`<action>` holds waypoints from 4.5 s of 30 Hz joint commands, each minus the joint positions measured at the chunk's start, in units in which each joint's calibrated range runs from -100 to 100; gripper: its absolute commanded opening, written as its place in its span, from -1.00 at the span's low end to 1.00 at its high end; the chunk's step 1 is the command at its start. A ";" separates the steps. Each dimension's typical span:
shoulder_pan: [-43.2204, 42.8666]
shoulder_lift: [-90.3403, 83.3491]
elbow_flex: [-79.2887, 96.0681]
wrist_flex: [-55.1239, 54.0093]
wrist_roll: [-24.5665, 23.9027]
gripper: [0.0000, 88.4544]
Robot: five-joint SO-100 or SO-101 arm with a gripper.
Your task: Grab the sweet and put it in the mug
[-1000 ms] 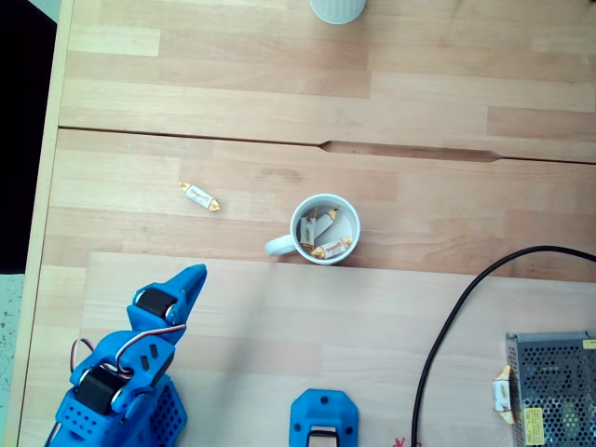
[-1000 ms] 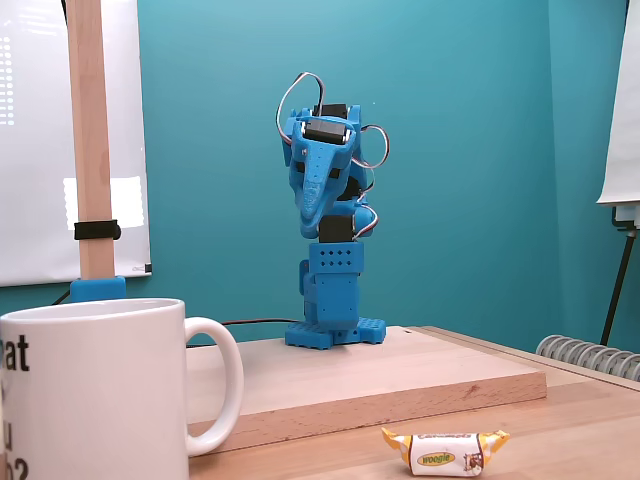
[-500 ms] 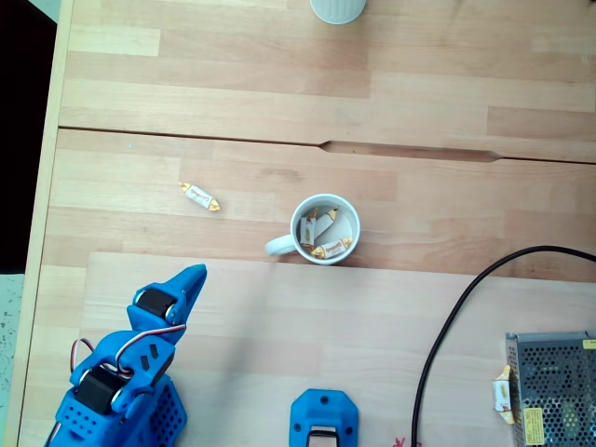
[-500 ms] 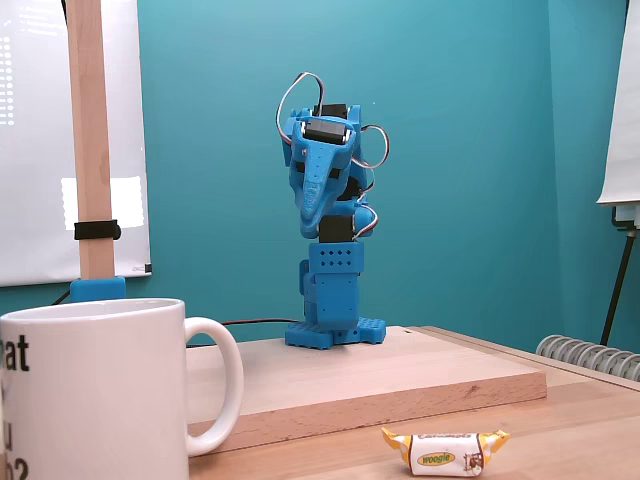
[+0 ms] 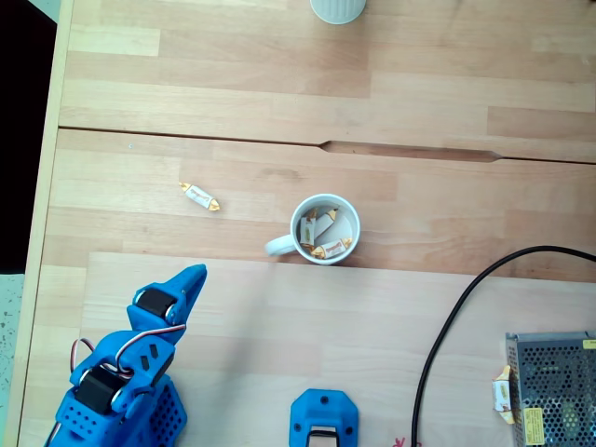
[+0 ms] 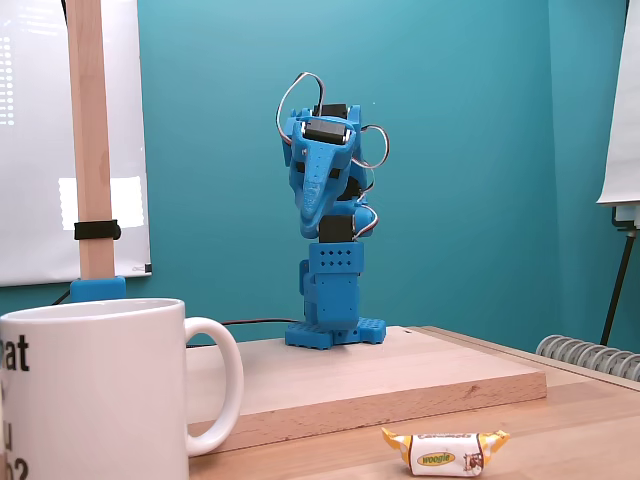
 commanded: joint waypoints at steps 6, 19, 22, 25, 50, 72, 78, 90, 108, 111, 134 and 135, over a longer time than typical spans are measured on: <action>0.71 -0.42 0.88 -0.71 0.10 -0.93; 0.64 -0.08 1.23 -0.63 0.10 -0.93; 0.57 -0.08 1.05 1.31 0.10 -0.93; 0.57 -0.25 0.25 2.27 0.15 -0.93; 3.40 -0.16 -0.37 2.27 0.05 -0.06; 4.93 -0.34 -0.46 2.84 0.15 0.08; 4.85 -0.25 -0.37 3.24 0.10 0.05; 5.00 -0.25 -0.28 3.32 0.10 -0.58; 4.34 -0.08 -0.37 3.16 0.15 -0.79; 4.34 0.18 -0.46 2.35 0.59 -0.79; 3.33 40.28 -20.00 -4.34 2.64 -0.79; 2.46 40.46 -19.91 -4.26 2.64 -0.78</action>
